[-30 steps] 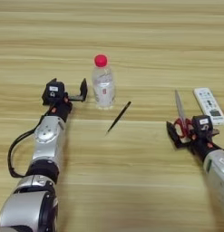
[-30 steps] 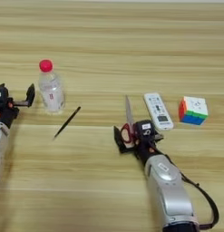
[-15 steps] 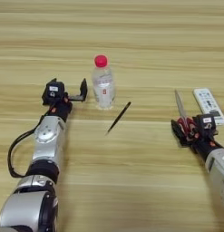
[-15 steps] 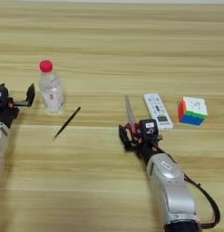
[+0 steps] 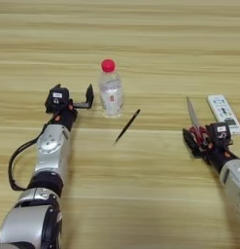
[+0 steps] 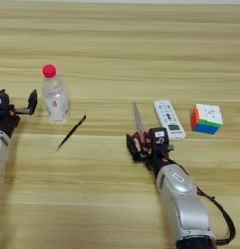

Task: Move the objects on the table

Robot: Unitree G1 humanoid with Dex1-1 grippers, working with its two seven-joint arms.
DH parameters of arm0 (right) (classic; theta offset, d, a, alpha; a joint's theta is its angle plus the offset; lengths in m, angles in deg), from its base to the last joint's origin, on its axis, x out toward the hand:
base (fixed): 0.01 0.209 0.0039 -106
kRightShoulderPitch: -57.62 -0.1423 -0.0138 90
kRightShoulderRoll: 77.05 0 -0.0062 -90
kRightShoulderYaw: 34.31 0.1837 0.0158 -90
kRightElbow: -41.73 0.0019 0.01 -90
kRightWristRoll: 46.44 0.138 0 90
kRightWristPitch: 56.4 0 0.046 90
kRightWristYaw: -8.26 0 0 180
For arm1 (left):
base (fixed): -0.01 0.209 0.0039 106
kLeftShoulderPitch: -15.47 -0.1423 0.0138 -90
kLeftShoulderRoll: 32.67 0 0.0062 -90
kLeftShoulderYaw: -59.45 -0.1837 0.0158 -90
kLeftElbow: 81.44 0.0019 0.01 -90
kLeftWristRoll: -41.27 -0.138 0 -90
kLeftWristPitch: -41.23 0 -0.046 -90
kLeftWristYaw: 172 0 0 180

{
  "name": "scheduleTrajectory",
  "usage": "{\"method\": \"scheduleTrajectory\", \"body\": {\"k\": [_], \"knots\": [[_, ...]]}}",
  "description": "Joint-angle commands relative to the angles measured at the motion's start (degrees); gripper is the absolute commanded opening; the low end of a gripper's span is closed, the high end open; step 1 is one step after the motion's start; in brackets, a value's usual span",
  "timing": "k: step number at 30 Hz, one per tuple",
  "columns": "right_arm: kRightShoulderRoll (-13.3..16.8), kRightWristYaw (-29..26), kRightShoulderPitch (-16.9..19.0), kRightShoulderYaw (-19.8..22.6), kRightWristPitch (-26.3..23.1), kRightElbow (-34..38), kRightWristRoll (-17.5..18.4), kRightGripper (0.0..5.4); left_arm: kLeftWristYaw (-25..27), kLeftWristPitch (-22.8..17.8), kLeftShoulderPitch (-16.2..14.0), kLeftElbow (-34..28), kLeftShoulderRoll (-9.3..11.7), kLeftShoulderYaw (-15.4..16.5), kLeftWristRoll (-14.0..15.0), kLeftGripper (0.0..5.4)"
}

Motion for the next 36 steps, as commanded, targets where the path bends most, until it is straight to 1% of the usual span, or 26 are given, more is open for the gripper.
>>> {"method": "scheduleTrajectory", "body": {"k": [1,7,13,19,25,28,29,30,33,36], "knots": [[-1.67,-0.70,1.90,-1.74,-3.27,-3.06,0.37,3.80,0.00,0.41,0.68,-0.13,0.19,-0.18,-0.55,5.40],[-2.91,-1.58,1.84,-3.39,-3.72,-2.54,0.78,3.80,0.03,0.43,0.73,-0.05,0.21,-0.15,-0.54,5.40],[-5.31,-1.98,0.68,-5.77,-3.96,-1.08,1.29,3.80,0.08,0.41,0.89,0.20,0.18,-0.10,-0.48,5.40],[-6.94,-2.24,-0.69,-7.00,-3.45,-0.43,1.65,3.80,0.03,0.47,1.25,0.82,0.10,-0.10,-0.52,5.40],[-7.48,-2.14,-1.57,-7.13,-3.01,-1.54,1.39,3.80,0.00,0.51,1.53,1.31,0.07,-0.08,-0.51,5.40],[-7.17,-1.68,-1.93,-6.84,-1.88,-2.93,0.42,3.80,0.00,0.54,1.62,1.46,0.06,-0.06,-0.50,5.40],[-7.07,-1.56,-2.01,-6.94,-1.45,-3.24,0.02,4.16,0.00,0.54,1.64,1.49,0.07,-0.06,-0.50,5.40],[-6.91,-1.42,-2.07,-7.19,-0.58,-3.58,-0.65,4.20,0.00,0.55,1.66,1.52,0.07,-0.05,-0.50,5.40],[-6.65,-1.28,-2.31,-7.60,2.59,-4.50,-2.28,4.64,-0.01,0.61,1.81,1.81,0.07,-0.04,-0.50,5.40],[-6.45,-1.11,-2.14,-7.92,5.42,-4.42,-3.70,4.95,-0.03,0.63,1.86,1.88,0.01,-0.06,-0.51,5.40]]}}
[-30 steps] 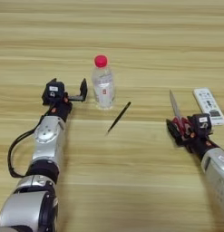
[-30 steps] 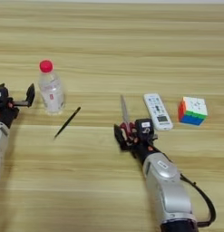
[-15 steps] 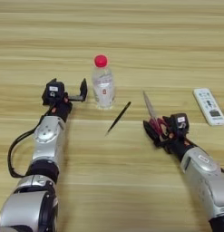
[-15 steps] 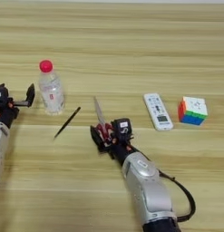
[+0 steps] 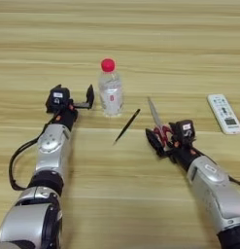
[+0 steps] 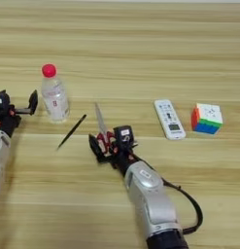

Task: Move the objects on the table

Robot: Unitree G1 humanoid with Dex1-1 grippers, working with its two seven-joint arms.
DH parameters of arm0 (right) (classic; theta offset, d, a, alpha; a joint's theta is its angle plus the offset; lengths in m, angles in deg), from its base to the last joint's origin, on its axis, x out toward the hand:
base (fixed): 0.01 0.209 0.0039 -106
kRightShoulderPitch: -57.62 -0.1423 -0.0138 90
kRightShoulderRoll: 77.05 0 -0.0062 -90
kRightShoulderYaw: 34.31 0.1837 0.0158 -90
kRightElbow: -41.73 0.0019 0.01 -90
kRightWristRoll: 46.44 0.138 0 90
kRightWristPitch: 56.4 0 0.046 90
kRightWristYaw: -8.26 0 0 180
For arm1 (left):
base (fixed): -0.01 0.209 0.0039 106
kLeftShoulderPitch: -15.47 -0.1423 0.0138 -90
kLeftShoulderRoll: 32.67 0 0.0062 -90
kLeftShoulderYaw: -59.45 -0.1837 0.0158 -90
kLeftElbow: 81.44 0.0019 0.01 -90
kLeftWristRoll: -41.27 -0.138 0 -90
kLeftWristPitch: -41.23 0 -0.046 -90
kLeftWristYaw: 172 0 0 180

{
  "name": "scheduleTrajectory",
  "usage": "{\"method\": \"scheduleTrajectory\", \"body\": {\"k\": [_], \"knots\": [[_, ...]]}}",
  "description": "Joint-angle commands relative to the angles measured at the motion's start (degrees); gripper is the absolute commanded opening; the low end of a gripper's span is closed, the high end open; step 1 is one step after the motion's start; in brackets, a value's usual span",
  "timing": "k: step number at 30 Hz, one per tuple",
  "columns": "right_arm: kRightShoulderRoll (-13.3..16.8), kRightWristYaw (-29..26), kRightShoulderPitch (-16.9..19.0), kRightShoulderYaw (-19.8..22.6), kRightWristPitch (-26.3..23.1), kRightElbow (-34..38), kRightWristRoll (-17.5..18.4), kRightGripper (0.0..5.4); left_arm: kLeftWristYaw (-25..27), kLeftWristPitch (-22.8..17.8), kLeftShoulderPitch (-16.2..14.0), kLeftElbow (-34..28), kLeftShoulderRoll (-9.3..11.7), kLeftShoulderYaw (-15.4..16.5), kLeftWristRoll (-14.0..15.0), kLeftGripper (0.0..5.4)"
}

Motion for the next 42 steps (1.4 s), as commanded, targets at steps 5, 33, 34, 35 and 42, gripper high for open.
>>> {"method": "scheduleTrajectory", "body": {"k": [5,33,34,35,42], "knots": [[0.69,1.23,0.81,0.11,2.74,-1.31,-2.21,5.37,-0.06,0.61,1.19,0.55,-0.05,-0.14,-0.53,5.40],[5.90,6.25,-4.27,7.17,14.82,-2.12,-5.81,5.37,-0.26,1.09,1.10,0.62,-0.21,-0.29,-0.71,5.40],[6.22,7.17,-4.71,7.73,15.76,-2.79,-6.45,5.37,-0.26,1.11,1.10,0.62,-0.20,-0.29,-0.71,5.40],[6.53,7.93,-5.10,8.20,16.48,-3.40,-6.96,5.37,-0.26,1.13,1.10,0.62,-0.20,-0.30,-0.72,5.40],[8.35,10.80,-7.86,12.40,19.13,-8.17,-6.74,5.37,-0.31,1.25,0.94,0.44,-0.24,-0.34,-0.74,5.40]]}}
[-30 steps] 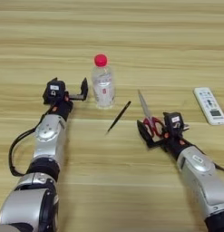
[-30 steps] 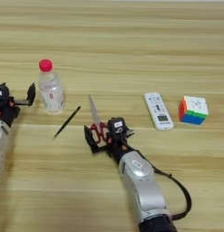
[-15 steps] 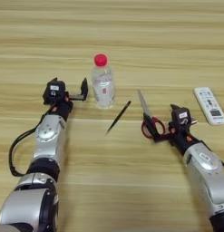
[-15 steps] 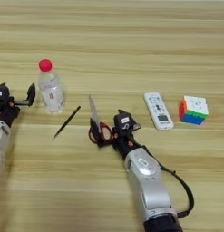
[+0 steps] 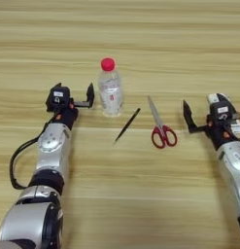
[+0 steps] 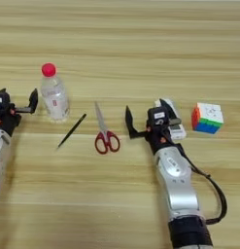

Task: Move the objects on the table

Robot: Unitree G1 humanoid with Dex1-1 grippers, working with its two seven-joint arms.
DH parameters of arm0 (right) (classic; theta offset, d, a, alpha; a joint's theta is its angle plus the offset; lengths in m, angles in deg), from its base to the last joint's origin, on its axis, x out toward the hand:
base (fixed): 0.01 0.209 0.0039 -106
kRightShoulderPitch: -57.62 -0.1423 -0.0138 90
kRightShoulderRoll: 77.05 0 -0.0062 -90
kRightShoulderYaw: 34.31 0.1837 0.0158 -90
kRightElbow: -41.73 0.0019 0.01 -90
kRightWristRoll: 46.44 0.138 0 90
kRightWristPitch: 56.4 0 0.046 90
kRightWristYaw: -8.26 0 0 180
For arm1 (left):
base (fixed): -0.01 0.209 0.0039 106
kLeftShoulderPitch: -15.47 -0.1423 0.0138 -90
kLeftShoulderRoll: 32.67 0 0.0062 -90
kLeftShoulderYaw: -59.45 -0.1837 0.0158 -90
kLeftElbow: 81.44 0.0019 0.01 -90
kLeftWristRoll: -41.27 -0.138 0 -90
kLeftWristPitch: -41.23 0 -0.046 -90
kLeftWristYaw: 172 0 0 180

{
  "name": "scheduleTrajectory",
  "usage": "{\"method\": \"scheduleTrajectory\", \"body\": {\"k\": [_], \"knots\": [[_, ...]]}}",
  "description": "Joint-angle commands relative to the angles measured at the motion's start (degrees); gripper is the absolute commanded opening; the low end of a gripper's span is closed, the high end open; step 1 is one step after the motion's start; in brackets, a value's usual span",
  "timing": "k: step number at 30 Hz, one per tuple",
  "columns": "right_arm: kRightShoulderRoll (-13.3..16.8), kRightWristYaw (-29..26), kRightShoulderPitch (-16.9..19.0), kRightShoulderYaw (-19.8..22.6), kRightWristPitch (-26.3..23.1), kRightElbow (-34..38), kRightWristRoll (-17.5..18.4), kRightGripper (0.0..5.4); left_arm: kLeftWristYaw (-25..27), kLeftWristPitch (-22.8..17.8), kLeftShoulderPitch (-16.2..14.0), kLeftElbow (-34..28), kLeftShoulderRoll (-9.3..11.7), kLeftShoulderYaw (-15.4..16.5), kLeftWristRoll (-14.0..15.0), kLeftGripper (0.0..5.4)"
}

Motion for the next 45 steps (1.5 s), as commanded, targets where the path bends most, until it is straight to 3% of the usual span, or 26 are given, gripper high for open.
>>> {"method": "scheduleTrajectory", "body": {"k": [1,11,26,45], "knots": [[1.51,1.69,-2.27,2.57,1.10,-2.42,0.16,5.37,-0.26,0.18,0.54,0.13,-0.13,-0.30,-0.72,5.40],[5.83,5.00,-6.34,8.33,3.05,-7.49,0.40,5.37,-0.30,0.28,0.43,0.10,-0.12,-0.30,-0.76,5.40],[11.13,8.27,-11.95,11.98,6.71,-21.66,0.16,5.37,-0.22,0.38,0.53,0.41,0.07,-0.19,-0.73,5.40],[13.44,5.56,-16.17,13.92,8.24,-36.06,3.43,5.37,-0.31,0.39,0.79,0.93,0.12,-0.18,-0.79,5.40]]}}
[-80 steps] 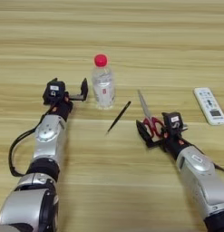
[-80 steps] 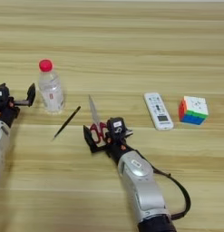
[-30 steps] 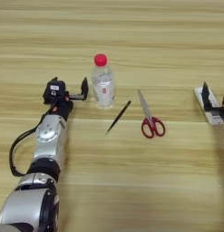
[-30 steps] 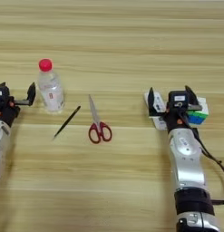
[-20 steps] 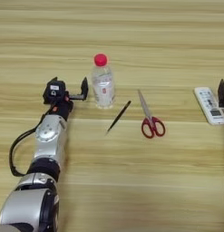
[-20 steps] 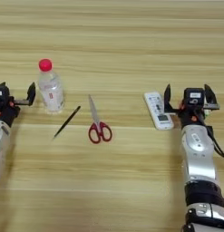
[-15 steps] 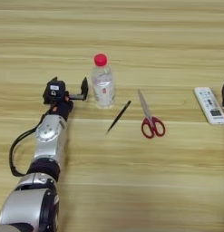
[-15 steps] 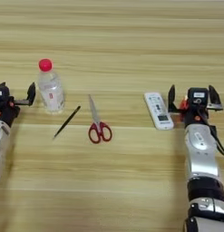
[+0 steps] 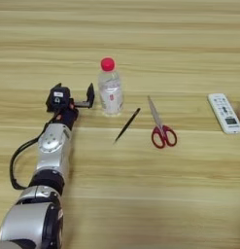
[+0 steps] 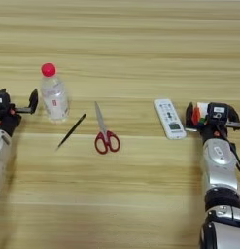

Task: Move the objects on the table

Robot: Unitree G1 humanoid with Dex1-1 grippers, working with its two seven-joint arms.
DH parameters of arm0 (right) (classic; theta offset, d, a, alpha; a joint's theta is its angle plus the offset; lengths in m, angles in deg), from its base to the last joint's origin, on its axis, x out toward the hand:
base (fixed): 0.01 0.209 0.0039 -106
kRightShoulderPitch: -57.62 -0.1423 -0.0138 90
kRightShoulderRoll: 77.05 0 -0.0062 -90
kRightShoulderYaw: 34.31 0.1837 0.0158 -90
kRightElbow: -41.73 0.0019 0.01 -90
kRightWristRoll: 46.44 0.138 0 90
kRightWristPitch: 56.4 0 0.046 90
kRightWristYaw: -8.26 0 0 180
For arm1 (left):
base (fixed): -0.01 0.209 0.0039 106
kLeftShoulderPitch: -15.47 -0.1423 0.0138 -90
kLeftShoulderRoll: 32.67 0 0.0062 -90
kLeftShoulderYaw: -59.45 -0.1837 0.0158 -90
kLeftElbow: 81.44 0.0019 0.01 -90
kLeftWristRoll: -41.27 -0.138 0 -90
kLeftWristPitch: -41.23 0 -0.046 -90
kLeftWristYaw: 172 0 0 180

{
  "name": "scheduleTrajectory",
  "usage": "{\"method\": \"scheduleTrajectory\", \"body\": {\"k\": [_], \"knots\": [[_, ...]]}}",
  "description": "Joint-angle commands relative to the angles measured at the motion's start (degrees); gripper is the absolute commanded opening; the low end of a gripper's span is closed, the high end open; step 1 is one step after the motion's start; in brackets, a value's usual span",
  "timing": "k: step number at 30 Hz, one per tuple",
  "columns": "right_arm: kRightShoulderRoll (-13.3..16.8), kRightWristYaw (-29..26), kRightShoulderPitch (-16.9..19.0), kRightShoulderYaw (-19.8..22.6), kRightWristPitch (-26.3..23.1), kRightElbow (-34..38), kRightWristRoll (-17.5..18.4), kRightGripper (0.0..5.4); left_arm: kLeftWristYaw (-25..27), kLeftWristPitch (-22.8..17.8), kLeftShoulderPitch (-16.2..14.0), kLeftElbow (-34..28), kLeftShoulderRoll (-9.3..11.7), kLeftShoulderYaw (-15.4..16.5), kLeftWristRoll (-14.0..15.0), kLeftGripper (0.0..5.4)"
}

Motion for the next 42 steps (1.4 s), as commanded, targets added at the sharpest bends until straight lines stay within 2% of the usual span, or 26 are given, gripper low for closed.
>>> {"method": "scheduleTrajectory", "body": {"k": [1,18,36,42], "knots": [[0.83,-0.96,-1.37,0.67,-0.42,-2.34,1.27,5.37,-0.26,0.16,0.81,0.61,0.17,-0.20,-0.76,5.40],[0.51,-3.51,-2.80,0.74,-1.39,-6.17,3.06,5.37,-0.34,0.14,1.01,0.92,0.14,-0.22,-0.78,5.40],[0.26,-3.83,-2.68,0.42,-1.34,-6.07,3.17,3.41,-0.46,0.17,0.95,0.85,0.15,-0.24,-0.80,5.40],[0.01,-3.52,-2.00,0.15,-0.52,-3.18,2.99,3.35,-0.45,0.16,0.91,0.81,0.18,-0.25,-0.81,5.40]]}}
